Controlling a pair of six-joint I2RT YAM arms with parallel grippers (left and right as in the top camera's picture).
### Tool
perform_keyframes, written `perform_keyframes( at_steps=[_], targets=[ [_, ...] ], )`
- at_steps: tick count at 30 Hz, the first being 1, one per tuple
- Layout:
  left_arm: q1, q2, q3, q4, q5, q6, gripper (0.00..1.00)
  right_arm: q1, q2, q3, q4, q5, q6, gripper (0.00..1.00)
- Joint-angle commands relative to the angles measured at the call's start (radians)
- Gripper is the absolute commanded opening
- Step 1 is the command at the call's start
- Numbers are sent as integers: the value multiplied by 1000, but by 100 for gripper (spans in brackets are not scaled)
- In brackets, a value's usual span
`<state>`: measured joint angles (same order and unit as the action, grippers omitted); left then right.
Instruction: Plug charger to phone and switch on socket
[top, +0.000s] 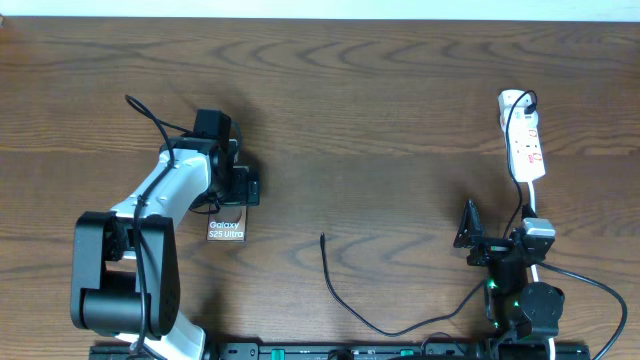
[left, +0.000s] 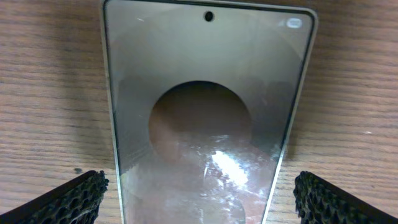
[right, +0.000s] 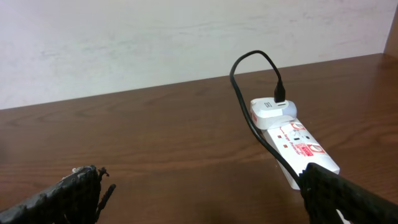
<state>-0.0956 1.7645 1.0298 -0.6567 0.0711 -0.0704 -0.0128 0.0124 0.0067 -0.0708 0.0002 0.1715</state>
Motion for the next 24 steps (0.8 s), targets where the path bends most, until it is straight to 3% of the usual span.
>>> perform_keyframes(
  at_steps=[1,24],
  targets=[
    [-1,14,-13,-3,-38,17,98,14,-6,-1,-4,9,-11,99],
    [-1,32,-52,32,-27,13,98,14,-6,-1,-4,9,-12,99]
  ],
)
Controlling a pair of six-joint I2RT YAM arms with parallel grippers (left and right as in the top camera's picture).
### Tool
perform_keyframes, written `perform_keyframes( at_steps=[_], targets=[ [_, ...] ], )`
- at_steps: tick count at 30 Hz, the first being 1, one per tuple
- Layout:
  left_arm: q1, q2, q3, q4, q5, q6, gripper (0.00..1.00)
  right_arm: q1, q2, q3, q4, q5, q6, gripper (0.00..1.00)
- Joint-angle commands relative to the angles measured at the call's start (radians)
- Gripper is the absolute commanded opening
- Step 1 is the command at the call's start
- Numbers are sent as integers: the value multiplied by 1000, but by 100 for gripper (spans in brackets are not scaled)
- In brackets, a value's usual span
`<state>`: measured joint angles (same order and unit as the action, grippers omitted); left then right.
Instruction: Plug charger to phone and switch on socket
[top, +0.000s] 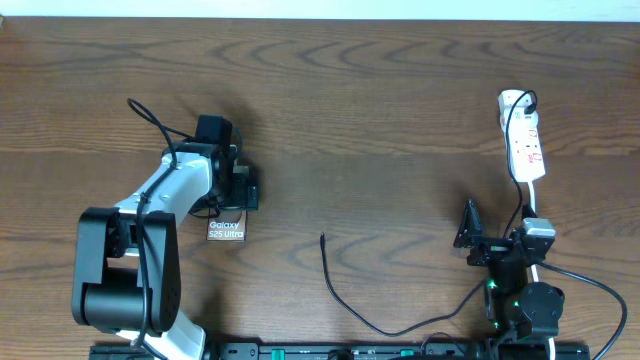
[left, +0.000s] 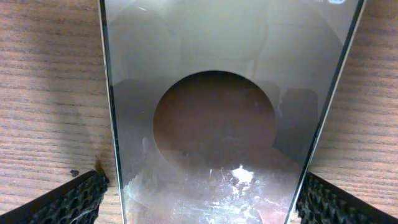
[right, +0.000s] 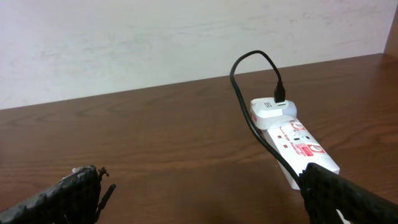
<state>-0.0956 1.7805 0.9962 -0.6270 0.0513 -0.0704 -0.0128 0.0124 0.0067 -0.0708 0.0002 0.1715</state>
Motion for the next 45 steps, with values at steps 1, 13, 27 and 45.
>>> perform_keyframes(
  at_steps=[1,13,27,45],
  targets=[
    [-1,16,-20,2,-7,13,98,14,-6,-1,-4,9,-11,99],
    [-1,16,-24,8,-7,13,98,14,-6,-1,-4,9,-12,99],
    [-1,16,-24,9,-8,13,98,14,-6,-1,-4,9,-11,99],
    [-1,16,-39,23,-8,13,98,14,-6,-1,-4,9,-11,99]
  ],
)
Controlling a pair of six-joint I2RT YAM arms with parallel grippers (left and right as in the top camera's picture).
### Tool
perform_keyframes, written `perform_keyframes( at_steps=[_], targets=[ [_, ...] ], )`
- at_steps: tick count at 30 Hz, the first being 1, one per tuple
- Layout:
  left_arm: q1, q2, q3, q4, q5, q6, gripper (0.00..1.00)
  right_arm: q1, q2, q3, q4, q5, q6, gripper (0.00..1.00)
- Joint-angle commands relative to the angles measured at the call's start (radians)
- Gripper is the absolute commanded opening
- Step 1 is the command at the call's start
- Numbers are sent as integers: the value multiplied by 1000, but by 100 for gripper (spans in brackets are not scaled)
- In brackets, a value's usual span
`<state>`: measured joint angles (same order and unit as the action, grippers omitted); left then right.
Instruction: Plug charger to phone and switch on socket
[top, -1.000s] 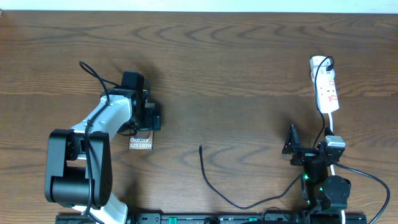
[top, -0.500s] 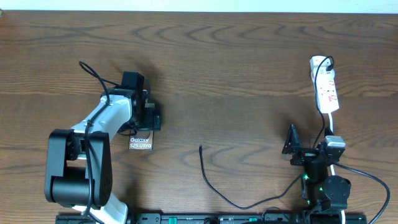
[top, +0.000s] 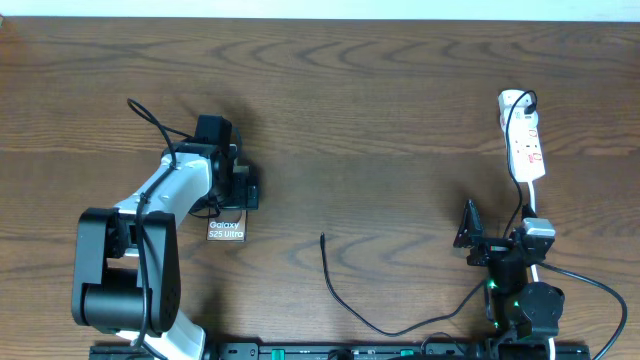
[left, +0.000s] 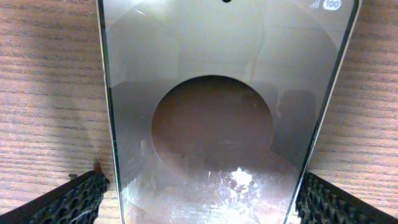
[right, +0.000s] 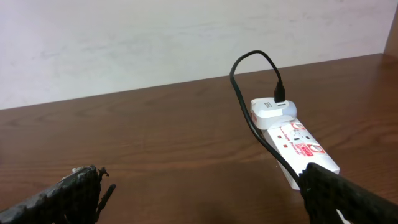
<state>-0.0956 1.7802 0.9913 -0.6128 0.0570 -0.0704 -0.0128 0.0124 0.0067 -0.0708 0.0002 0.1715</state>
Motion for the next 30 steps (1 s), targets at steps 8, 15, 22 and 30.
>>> perform_keyframes(
  at_steps=[8,15,22,30],
  targets=[
    [-1,16,-34,9,-13,13,98,14,-6,-1,-4,9,-11,99],
    [-1,16,-34,8,-13,13,99,14,-6,-1,-4,9,-12,99],
    [-1,16,-34,8,-13,13,95,14,-6,-1,-4,9,-12,99],
    [-1,16,-34,8,-13,13,93,14,-6,-1,-4,9,-11,99]
  ],
)
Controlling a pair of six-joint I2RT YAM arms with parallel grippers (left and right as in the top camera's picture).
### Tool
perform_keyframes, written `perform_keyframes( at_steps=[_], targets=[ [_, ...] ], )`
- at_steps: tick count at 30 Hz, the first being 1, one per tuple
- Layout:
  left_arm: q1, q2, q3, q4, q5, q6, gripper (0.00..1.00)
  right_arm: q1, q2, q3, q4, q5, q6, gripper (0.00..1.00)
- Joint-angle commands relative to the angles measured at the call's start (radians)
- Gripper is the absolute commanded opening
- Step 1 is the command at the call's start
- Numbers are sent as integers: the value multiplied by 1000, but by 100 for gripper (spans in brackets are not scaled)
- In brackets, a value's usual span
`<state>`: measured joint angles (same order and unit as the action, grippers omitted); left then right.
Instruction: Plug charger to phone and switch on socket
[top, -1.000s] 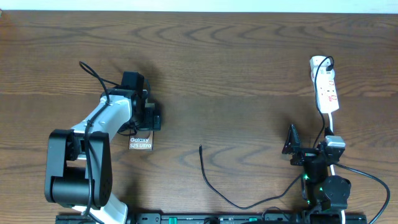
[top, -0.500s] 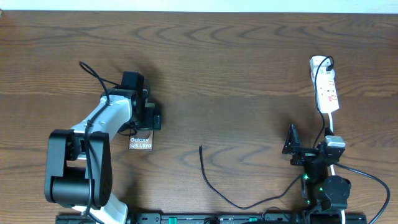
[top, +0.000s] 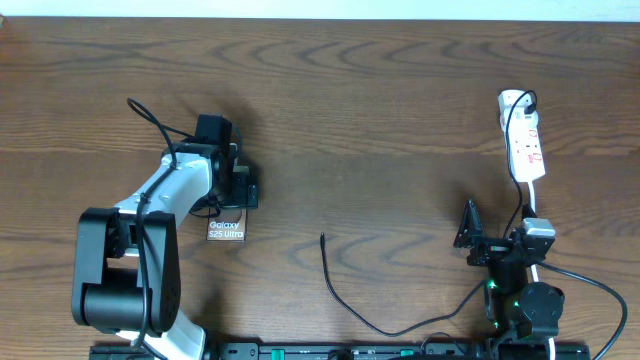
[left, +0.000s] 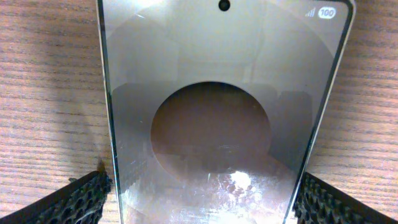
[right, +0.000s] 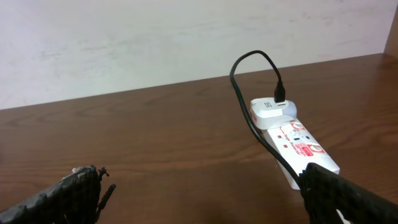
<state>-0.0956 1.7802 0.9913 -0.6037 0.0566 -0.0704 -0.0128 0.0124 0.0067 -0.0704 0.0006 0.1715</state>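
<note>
The phone (top: 226, 228) lies face up on the wooden table at the left; its glossy screen (left: 217, 124) fills the left wrist view. My left gripper (top: 236, 192) is low over it and open, with its black fingers (left: 81, 200) close beside the phone's two long edges. The white power strip (top: 524, 148) lies at the far right, with the white charger adapter (right: 268, 111) plugged into its far end. The black cable (top: 345, 300) loops along the front edge, and its free plug end (top: 322, 240) rests mid-table. My right gripper (right: 205, 208) is open and empty near the front right.
The table's front edge carries the arm bases and a black rail (top: 330, 352). A pale wall (right: 186, 37) stands behind the table's far edge. Bare wood (top: 380, 130) lies between the phone and the power strip.
In the left wrist view the phone's top edge and punch-hole camera sit slightly lower in the frame. Nothing else has visibly moved, and both grippers are as open as before.
My left gripper first stood open higher above the phone, with wood showing between its fingers and the phone's edges. Then it was lower, the screen filling its view and the fingers close to the edges, and it has stayed there since. The right arm, cable and strip have stayed still.
</note>
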Motion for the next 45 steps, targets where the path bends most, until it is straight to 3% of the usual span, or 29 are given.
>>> perform_keyframes(
  at_steps=[1,29,32,39,40,45],
  targets=[
    [-1,16,-34,-1,-13,13,91,14,-6,-1,-5,8,-12,99],
    [-1,16,-34,-5,-13,13,67,14,-6,-1,-5,8,-11,99],
    [-1,16,-34,-5,-13,13,59,14,-6,-1,-5,8,-11,99],
    [-1,16,-34,-4,-13,13,19,14,-6,-1,-5,8,-12,99],
    [-1,16,-34,-5,-13,13,9,14,-6,-1,-5,8,-11,99],
    [-1,16,-34,-8,-13,18,7,14,-6,-1,-5,8,-12,99]
  ],
)
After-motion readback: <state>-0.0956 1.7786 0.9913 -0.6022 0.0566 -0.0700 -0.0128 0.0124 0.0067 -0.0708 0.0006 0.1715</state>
